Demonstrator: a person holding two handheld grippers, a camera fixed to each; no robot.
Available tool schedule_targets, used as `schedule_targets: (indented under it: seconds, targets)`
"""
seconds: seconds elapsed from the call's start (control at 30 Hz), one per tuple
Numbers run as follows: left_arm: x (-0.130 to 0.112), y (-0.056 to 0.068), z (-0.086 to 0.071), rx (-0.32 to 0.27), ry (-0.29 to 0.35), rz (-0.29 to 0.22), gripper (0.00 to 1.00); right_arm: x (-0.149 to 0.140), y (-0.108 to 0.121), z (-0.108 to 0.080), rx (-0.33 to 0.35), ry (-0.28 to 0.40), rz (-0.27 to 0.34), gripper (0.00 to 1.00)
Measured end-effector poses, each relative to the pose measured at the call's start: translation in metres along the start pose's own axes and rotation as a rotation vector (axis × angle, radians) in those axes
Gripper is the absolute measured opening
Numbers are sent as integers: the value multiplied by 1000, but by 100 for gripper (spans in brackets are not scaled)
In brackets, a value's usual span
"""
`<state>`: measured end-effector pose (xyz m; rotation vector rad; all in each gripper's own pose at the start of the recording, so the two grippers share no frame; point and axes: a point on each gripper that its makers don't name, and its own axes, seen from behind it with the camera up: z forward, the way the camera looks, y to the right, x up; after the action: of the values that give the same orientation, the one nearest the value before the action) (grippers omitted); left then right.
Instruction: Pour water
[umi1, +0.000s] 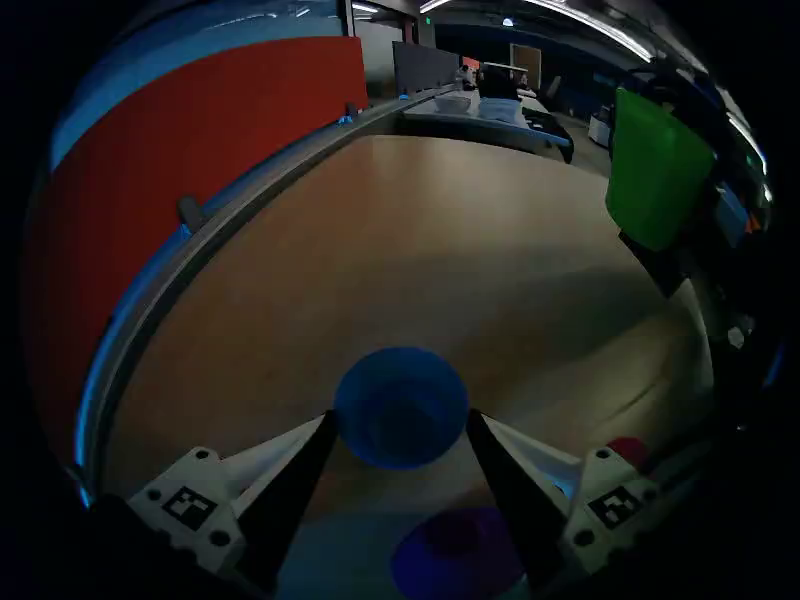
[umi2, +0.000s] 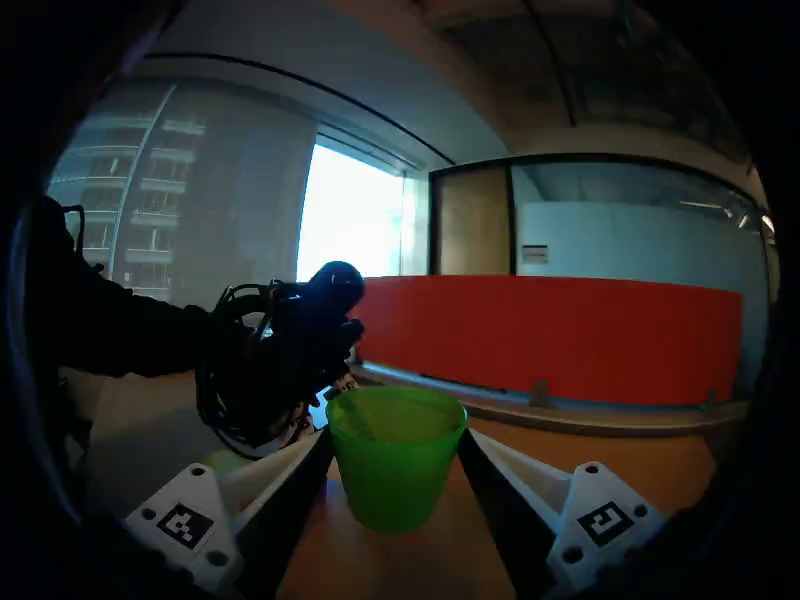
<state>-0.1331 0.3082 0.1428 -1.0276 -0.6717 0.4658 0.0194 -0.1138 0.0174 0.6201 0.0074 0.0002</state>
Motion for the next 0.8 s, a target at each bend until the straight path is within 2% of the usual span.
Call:
schedule_targets:
  seconds: [0.5, 0.8]
  targets:
    - [-1, 0, 11, 17, -7, 15, 96, -1, 4, -3, -5, 4, 7, 91]
    - [0, -2, 16, 29, 6, 19, 90, -2, 8, -5, -10, 7, 10, 91]
